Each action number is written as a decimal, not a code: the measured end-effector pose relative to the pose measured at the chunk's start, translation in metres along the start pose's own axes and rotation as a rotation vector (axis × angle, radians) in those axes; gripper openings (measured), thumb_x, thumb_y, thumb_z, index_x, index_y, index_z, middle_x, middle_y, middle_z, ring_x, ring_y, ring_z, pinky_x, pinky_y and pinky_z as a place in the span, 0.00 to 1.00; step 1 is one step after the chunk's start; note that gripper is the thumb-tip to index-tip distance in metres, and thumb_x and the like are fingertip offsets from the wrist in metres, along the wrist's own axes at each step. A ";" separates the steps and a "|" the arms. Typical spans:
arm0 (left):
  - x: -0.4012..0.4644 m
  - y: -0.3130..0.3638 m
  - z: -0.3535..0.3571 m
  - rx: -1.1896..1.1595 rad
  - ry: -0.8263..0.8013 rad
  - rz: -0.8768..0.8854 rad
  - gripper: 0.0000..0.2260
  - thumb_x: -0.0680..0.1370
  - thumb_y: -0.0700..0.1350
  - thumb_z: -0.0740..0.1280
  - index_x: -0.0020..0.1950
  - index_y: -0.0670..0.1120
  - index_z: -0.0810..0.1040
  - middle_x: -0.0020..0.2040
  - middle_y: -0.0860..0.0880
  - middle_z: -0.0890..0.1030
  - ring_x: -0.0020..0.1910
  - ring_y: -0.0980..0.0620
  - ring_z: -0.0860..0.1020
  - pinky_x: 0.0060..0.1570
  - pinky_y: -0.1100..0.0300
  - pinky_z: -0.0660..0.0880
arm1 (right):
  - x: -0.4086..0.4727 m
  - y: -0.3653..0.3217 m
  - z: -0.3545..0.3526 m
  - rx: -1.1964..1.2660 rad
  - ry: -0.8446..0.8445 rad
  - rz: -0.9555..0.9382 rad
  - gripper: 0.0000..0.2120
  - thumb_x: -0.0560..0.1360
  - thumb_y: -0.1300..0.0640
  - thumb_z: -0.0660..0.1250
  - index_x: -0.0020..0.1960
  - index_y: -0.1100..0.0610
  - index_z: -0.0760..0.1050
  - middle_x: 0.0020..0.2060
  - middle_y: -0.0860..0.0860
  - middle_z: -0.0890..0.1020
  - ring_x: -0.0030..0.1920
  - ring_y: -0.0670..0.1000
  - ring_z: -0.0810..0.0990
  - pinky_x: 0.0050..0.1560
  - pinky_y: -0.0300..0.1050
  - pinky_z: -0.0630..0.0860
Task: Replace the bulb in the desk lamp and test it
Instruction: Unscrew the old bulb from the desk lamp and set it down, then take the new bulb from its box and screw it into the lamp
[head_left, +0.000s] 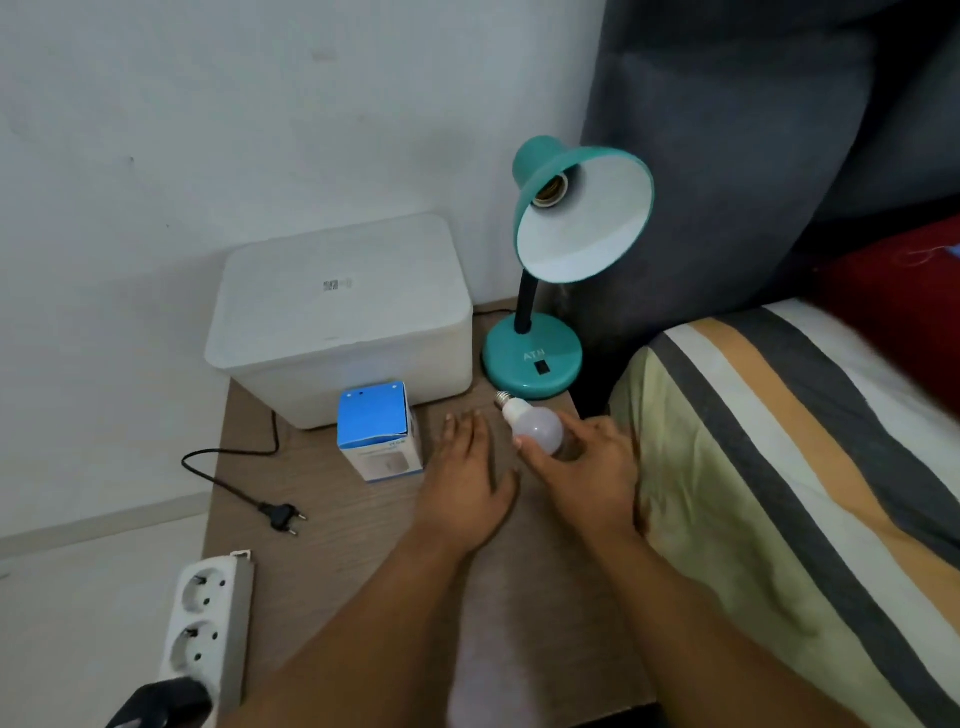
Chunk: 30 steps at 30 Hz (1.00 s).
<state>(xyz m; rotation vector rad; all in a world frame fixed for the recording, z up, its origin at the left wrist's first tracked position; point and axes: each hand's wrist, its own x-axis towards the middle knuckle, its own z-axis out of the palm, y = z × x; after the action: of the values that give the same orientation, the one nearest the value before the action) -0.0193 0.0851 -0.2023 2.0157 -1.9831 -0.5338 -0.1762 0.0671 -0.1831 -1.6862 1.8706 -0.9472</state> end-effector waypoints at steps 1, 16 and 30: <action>0.001 -0.002 0.004 0.010 0.003 -0.004 0.35 0.81 0.60 0.56 0.82 0.41 0.51 0.82 0.42 0.54 0.81 0.43 0.47 0.78 0.52 0.45 | 0.002 0.002 0.005 -0.006 -0.009 0.007 0.25 0.66 0.35 0.75 0.58 0.48 0.83 0.48 0.46 0.77 0.51 0.50 0.77 0.55 0.52 0.76; 0.004 -0.009 0.023 0.076 0.057 -0.018 0.37 0.80 0.63 0.55 0.82 0.43 0.50 0.82 0.44 0.51 0.81 0.47 0.47 0.79 0.52 0.46 | 0.017 0.003 0.032 -0.050 -0.093 0.045 0.35 0.65 0.26 0.66 0.65 0.45 0.78 0.59 0.49 0.80 0.60 0.53 0.77 0.62 0.59 0.74; 0.003 -0.014 0.019 0.061 -0.026 -0.001 0.37 0.80 0.62 0.54 0.82 0.42 0.50 0.83 0.43 0.49 0.81 0.46 0.44 0.79 0.50 0.45 | 0.010 -0.012 0.016 -0.026 -0.094 0.052 0.45 0.62 0.24 0.62 0.73 0.46 0.71 0.59 0.49 0.78 0.59 0.55 0.75 0.60 0.60 0.74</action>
<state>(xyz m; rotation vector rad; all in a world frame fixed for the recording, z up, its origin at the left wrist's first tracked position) -0.0153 0.0838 -0.2255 2.0554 -2.0378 -0.5085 -0.1581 0.0539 -0.1831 -1.6588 1.8635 -0.8128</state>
